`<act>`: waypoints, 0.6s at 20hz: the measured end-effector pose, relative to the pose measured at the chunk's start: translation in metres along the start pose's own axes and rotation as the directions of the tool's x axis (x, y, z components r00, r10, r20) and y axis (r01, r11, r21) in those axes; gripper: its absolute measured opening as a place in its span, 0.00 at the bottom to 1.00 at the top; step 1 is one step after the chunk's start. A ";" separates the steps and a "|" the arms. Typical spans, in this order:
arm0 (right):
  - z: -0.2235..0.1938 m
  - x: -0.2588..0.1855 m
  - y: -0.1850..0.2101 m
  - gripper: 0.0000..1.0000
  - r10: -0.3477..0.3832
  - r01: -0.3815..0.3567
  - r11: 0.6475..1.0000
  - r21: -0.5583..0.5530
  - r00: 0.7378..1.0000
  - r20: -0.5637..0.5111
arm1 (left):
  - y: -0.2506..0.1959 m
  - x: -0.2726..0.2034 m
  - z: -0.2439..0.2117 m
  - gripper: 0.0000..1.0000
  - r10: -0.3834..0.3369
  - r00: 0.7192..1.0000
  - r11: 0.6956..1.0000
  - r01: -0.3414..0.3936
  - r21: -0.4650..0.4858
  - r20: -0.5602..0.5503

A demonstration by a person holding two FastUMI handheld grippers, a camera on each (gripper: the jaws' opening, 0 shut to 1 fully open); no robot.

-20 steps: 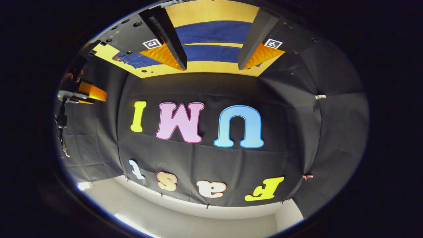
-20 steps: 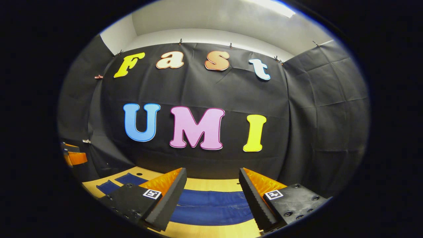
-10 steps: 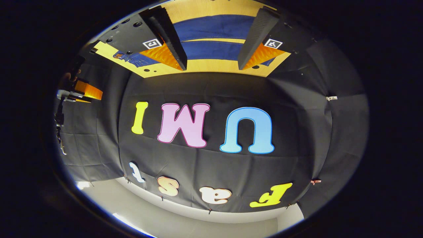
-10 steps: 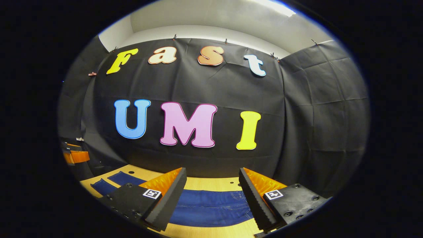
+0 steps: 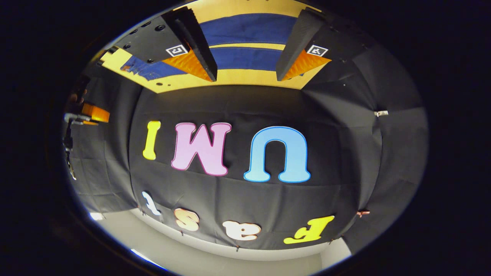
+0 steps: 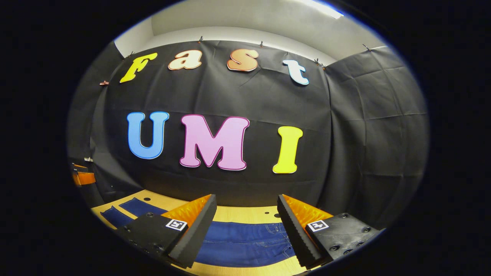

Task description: Grasp the waist and the cuffs of the jeans and fold them to make the two legs overlap; first hold the waist and fold one-third of the jeans toward the cuffs, then hold the cuffs and fold the remaining one-third in the same direction to finish folding.

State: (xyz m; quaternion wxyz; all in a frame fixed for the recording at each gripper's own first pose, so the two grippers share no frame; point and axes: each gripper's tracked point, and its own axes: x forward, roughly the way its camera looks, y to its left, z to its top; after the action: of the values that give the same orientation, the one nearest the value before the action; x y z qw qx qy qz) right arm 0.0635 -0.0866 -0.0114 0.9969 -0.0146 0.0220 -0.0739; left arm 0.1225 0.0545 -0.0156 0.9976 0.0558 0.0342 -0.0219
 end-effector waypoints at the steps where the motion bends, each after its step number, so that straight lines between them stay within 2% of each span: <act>1: -0.001 0.002 0.000 0.94 0.002 -0.002 1.000 -0.006 1.000 -0.002 | 0.021 0.004 -0.010 0.96 0.030 0.999 0.996 -0.027 0.088 -0.033; 3: -0.007 0.004 0.000 0.97 0.005 -0.005 1.000 -0.018 1.000 -0.011 | 0.051 0.010 -0.036 0.98 0.039 0.996 0.976 -0.020 0.216 -0.084; 5: -0.014 0.005 -0.001 0.97 0.006 -0.006 1.000 -0.022 0.999 -0.032 | 0.077 0.014 -0.071 0.98 0.021 0.987 0.959 0.025 0.283 -0.157; 6: -0.015 0.006 0.000 0.97 0.006 -0.007 1.000 -0.023 0.999 -0.037 | 0.092 0.016 -0.089 0.98 0.025 0.979 0.939 0.047 0.341 -0.202; 8: -0.019 0.006 -0.002 0.97 0.004 -0.006 0.999 -0.040 0.999 -0.045 | 0.126 0.014 -0.124 0.98 0.039 0.955 0.878 0.108 0.466 -0.294; 9: -0.020 0.007 -0.003 0.97 0.002 -0.004 0.999 -0.054 0.999 -0.049 | 0.138 0.012 -0.143 0.98 0.025 0.940 0.844 0.164 0.511 -0.342; 12: -0.026 0.008 -0.007 0.94 -0.007 0.001 0.996 -0.087 0.998 -0.069 | 0.173 0.005 -0.206 0.99 0.026 0.867 0.709 0.335 0.620 -0.498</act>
State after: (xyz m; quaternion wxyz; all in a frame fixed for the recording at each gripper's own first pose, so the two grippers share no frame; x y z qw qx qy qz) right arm 0.0692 -0.0950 -0.0375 0.9938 -0.0552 0.0596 -0.0753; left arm 0.1224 0.2496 -0.2010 0.8589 0.4224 0.2699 -0.1052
